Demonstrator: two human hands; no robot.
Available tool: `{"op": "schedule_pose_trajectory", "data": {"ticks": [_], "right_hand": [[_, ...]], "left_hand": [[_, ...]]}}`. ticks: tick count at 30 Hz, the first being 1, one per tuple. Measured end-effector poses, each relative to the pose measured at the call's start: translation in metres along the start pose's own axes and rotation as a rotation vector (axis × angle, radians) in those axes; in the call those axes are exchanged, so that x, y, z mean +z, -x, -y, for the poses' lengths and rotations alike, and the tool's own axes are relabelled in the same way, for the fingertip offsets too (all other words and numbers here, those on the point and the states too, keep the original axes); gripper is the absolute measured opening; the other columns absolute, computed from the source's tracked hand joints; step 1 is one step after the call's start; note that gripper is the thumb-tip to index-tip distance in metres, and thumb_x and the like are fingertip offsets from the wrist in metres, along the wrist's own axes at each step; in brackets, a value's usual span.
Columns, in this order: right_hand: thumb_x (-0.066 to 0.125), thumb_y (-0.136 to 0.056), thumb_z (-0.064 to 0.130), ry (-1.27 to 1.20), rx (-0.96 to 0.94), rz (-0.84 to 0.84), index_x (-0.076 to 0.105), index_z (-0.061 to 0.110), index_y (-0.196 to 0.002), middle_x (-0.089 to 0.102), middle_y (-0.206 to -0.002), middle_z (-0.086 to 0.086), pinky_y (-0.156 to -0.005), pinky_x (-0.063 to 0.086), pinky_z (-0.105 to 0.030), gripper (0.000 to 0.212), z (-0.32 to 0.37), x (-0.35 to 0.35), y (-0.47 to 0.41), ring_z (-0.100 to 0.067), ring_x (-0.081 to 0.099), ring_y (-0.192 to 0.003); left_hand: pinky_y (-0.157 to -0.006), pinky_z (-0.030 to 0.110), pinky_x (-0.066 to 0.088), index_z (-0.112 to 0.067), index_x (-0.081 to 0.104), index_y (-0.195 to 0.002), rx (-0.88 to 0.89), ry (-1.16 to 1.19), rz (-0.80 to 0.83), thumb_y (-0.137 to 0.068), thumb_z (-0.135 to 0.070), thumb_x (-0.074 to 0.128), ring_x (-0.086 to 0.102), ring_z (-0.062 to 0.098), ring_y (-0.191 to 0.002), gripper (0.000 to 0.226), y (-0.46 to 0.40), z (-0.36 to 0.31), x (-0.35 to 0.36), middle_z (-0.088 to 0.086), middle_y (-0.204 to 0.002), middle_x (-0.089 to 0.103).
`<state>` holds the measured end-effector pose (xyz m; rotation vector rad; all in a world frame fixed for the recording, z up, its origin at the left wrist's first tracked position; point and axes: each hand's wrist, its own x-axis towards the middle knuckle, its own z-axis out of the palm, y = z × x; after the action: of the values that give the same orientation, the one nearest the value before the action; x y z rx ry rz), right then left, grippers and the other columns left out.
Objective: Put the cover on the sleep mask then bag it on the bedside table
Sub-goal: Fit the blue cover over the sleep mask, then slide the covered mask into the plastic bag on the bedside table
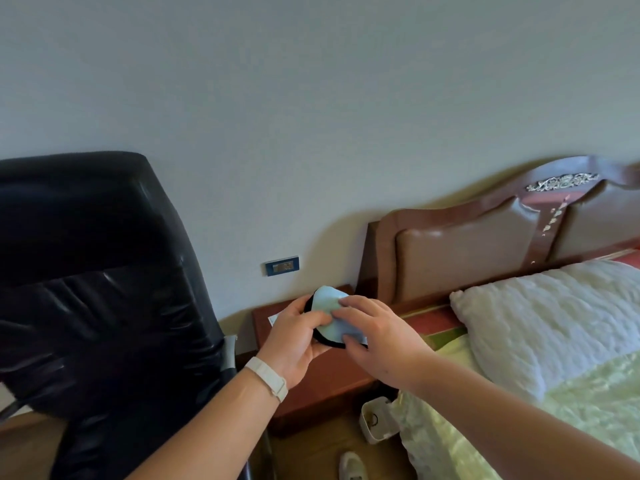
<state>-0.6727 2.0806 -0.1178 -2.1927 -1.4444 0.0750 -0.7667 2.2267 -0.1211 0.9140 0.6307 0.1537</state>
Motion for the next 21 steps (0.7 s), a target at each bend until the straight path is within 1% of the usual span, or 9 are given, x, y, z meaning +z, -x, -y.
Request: {"op": "schedule_pose_trajectory", "data": {"ticks": [5, 8, 10, 14, 16, 17, 19, 21], "right_hand": [[0.064, -0.085, 0.018, -0.072, 0.000, 0.013, 0.060, 0.021, -0.125, 0.054, -0.132, 0.000, -0.101, 0.038, -0.030, 0.041, -0.048, 0.020, -0.045, -0.023, 0.049, -0.120], [0.063, -0.084, 0.018, -0.138, -0.013, 0.053, 0.060, 0.020, -0.124, 0.054, -0.131, -0.001, -0.100, 0.042, -0.034, 0.041, -0.079, 0.034, -0.077, -0.023, 0.049, -0.119], [0.063, -0.084, 0.018, -0.169, -0.008, 0.084, 0.059, 0.021, -0.124, 0.054, -0.132, -0.002, -0.100, 0.043, -0.037, 0.040, -0.101, 0.041, -0.097, -0.025, 0.049, -0.120], [0.065, -0.083, 0.015, -0.202, 0.004, 0.120, 0.062, 0.016, -0.123, 0.055, -0.131, -0.007, -0.101, 0.040, -0.036, 0.040, -0.152, 0.053, -0.137, -0.029, 0.051, -0.119], [0.064, -0.084, 0.015, -0.216, 0.017, 0.143, 0.061, 0.016, -0.124, 0.055, -0.132, -0.006, -0.102, 0.039, -0.036, 0.040, -0.173, 0.059, -0.152, -0.028, 0.049, -0.120], [0.064, -0.084, 0.015, -0.227, 0.026, 0.155, 0.061, 0.017, -0.124, 0.055, -0.132, -0.006, -0.102, 0.039, -0.036, 0.040, -0.181, 0.063, -0.159, -0.028, 0.049, -0.120], [0.064, -0.085, 0.017, -0.258, 0.061, 0.176, 0.062, 0.017, -0.124, 0.055, -0.132, -0.005, -0.102, 0.039, -0.035, 0.039, -0.195, 0.071, -0.167, -0.027, 0.049, -0.119], [0.064, -0.085, 0.018, -0.309, 0.112, 0.195, 0.062, 0.017, -0.122, 0.055, -0.130, -0.003, -0.100, 0.040, -0.034, 0.038, -0.208, 0.080, -0.174, -0.024, 0.050, -0.118]], "left_hand": [[-0.074, 0.042, 0.059, -0.012, 0.070, -0.115, -0.019, -0.004, -0.090, -0.087, 0.006, 0.055, 0.068, 0.036, -0.104, 0.036, -0.056, -0.006, 0.002, 0.022, -0.115, 0.069], [-0.071, 0.040, 0.059, -0.011, 0.071, -0.112, -0.045, 0.020, -0.176, -0.085, 0.008, 0.054, 0.071, 0.034, -0.098, 0.037, -0.094, -0.010, 0.002, 0.021, -0.108, 0.072], [-0.071, 0.041, 0.059, -0.010, 0.072, -0.111, -0.062, 0.023, -0.201, -0.086, 0.008, 0.053, 0.072, 0.033, -0.095, 0.037, -0.121, -0.014, 0.004, 0.020, -0.106, 0.073], [-0.083, 0.051, 0.059, -0.010, 0.070, -0.111, -0.073, -0.032, -0.257, -0.087, 0.009, 0.050, 0.071, 0.034, -0.098, 0.037, -0.183, -0.018, 0.010, 0.019, -0.105, 0.073], [-0.092, 0.059, 0.054, -0.008, 0.067, -0.115, -0.088, -0.027, -0.273, -0.088, 0.010, 0.049, 0.067, 0.038, -0.104, 0.038, -0.210, -0.017, 0.012, 0.021, -0.111, 0.070], [-0.094, 0.060, 0.052, -0.007, 0.065, -0.118, -0.100, -0.023, -0.279, -0.089, 0.010, 0.048, 0.066, 0.038, -0.105, 0.038, -0.221, -0.016, 0.013, 0.022, -0.113, 0.068], [-0.095, 0.058, 0.052, -0.005, 0.063, -0.120, -0.126, -0.025, -0.285, -0.089, 0.010, 0.047, 0.066, 0.036, -0.103, 0.038, -0.241, -0.013, 0.012, 0.023, -0.115, 0.066], [-0.093, 0.055, 0.054, -0.005, 0.062, -0.122, -0.153, -0.023, -0.288, -0.088, 0.010, 0.048, 0.065, 0.037, -0.105, 0.039, -0.260, -0.008, 0.009, 0.025, -0.118, 0.065]]}}
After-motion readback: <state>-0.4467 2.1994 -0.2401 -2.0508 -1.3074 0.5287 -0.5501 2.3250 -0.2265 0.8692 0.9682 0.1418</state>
